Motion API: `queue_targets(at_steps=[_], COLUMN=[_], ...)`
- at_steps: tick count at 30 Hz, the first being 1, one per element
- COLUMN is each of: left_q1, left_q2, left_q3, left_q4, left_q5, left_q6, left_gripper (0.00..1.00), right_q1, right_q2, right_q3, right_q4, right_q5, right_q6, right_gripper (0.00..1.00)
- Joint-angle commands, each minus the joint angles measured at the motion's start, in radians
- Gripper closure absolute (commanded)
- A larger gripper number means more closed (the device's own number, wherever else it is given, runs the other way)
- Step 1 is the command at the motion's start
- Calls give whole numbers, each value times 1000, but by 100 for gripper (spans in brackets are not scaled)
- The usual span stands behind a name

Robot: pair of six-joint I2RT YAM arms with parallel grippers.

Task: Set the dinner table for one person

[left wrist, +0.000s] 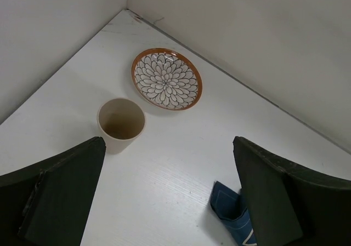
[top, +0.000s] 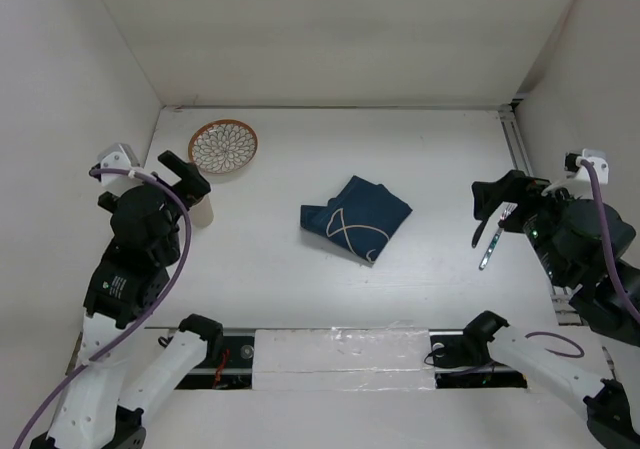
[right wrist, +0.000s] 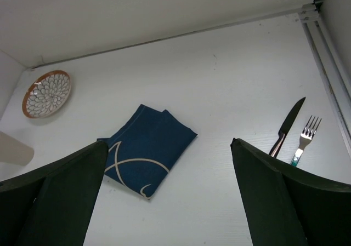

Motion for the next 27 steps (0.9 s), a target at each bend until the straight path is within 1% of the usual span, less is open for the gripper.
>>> queue_targets(at_steps=[1,2,6,8,9,10,11,12,13,14,15,16,17,18,20,21,22,23,25,26,27], left_q1=[-5,-5,-5,-5,-5,-5,-5,-5,-5,-5,-5,-5,-5,-5,-5,-5,-5,-5,-5,-5,-5], left_q2=[-12,-21,-21,-21,-12,-12,12,21,31,41,55,55,55,55,55,55,55,55,55,55,55], left_q3=[-13,-23,-74,-108,-147,-166,-181,-200,-214,-224,-225,-225,-225,-225,-235,-235,-235,-244,-244,-244,-244], left_q4=[18,18,61,90,107,138,147,162,162,162,162,162,162,162,190,190,190,190,199,199,210], left_q5=[11,11,92,153,173,187,207,219,230,239,249,249,261,279,307,333,342,342,353,367,377], left_q6=[2,2,2,11,11,11,11,11,11,11,21,21,31,31,43,43,54,54,63,63,63], left_gripper=[0,0,0,0,0,0,0,0,0,0,0,0,0,0,0,0,0,0,0,0,0], right_q1=[-4,-4,-4,-4,-4,-25,-41,-61,-110,-139,-171,-205,-264,-286,-326,-335,-345,-354,-380,-391,-414], right_q2=[-25,-25,-34,18,50,136,185,236,283,355,388,420,490,526,602,673,705,733,810,837,868], right_q3=[27,27,-20,-80,-100,-127,-140,-140,-140,-185,-209,-229,-255,-264,-264,-264,-244,-244,-244,-244,-244], right_q4=[33,47,125,205,230,247,283,283,283,341,378,415,447,507,547,581,581,604,682,708,725], right_q5=[-2,-2,-45,-92,-106,-122,-145,-172,-195,-227,-273,-374,-424,-459,-528,-550,-567,-637,-727,-851,-904], right_q6=[9,9,-1,-11,-11,-11,-11,13,44,55,67,67,78,88,88,57,46,23,-51,-77,-91], right_gripper=[0,0,0,0,0,0,0,0,0,0,0,0,0,0,0,0,0,0,0,0,0])
